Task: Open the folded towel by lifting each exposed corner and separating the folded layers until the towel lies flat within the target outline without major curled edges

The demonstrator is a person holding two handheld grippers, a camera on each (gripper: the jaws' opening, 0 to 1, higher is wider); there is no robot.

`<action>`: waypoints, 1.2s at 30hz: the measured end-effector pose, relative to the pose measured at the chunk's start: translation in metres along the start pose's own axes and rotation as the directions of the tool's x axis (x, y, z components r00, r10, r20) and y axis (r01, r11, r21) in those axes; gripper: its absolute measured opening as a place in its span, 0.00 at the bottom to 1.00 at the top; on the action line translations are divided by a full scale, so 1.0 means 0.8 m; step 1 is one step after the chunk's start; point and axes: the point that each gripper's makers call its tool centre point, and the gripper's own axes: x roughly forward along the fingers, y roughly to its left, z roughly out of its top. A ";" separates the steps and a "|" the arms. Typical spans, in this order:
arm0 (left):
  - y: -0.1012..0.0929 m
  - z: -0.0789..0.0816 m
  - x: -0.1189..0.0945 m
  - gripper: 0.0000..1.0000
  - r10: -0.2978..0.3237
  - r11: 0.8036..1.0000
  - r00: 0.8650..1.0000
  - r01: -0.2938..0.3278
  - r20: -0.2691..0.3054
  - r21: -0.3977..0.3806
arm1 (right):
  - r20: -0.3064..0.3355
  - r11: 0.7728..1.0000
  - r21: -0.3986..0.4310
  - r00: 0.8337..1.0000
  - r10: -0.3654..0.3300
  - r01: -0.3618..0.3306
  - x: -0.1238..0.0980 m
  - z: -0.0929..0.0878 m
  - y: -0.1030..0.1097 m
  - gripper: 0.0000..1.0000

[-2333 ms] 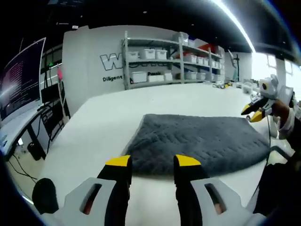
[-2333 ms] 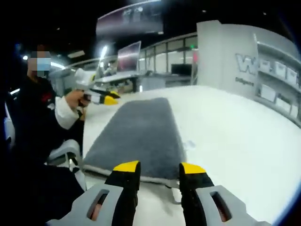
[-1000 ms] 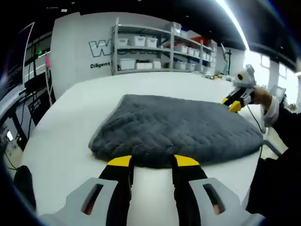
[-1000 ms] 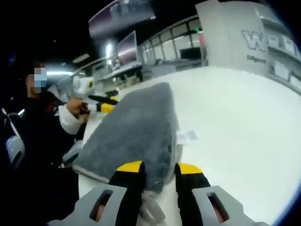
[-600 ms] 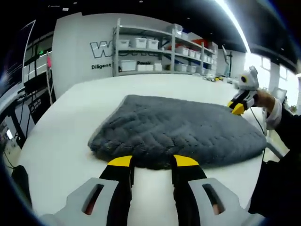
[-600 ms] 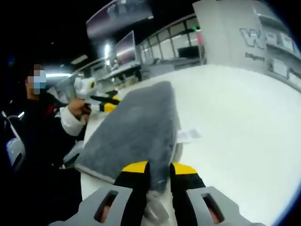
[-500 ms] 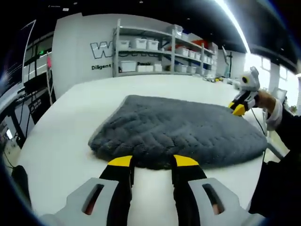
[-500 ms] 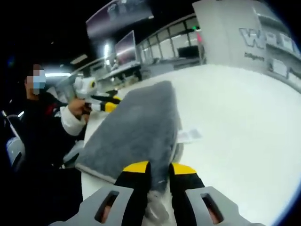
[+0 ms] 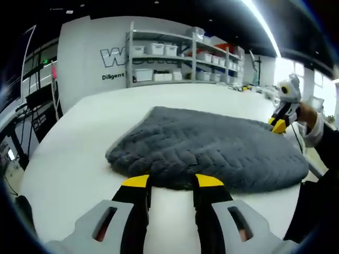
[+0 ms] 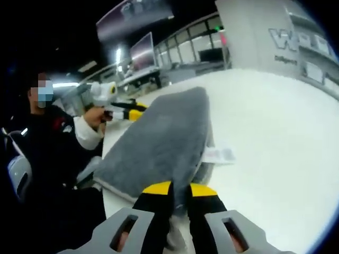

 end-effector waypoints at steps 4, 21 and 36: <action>0.002 0.001 0.003 0.31 -0.003 1.000 1.000 0.003 0.000 -0.007 | 0.008 1.000 0.007 1.000 0.004 -0.005 -0.001 -0.005 0.010 0.07; -0.007 0.008 0.013 0.31 0.029 0.999 1.000 -0.029 0.004 0.045 | -0.019 1.000 0.024 1.000 0.021 -0.021 -0.007 -0.010 0.019 0.07; -0.012 0.014 0.019 0.32 0.066 0.994 0.998 -0.068 0.024 0.090 | -0.054 0.999 -0.014 0.998 0.029 -0.030 -0.012 -0.014 0.033 0.07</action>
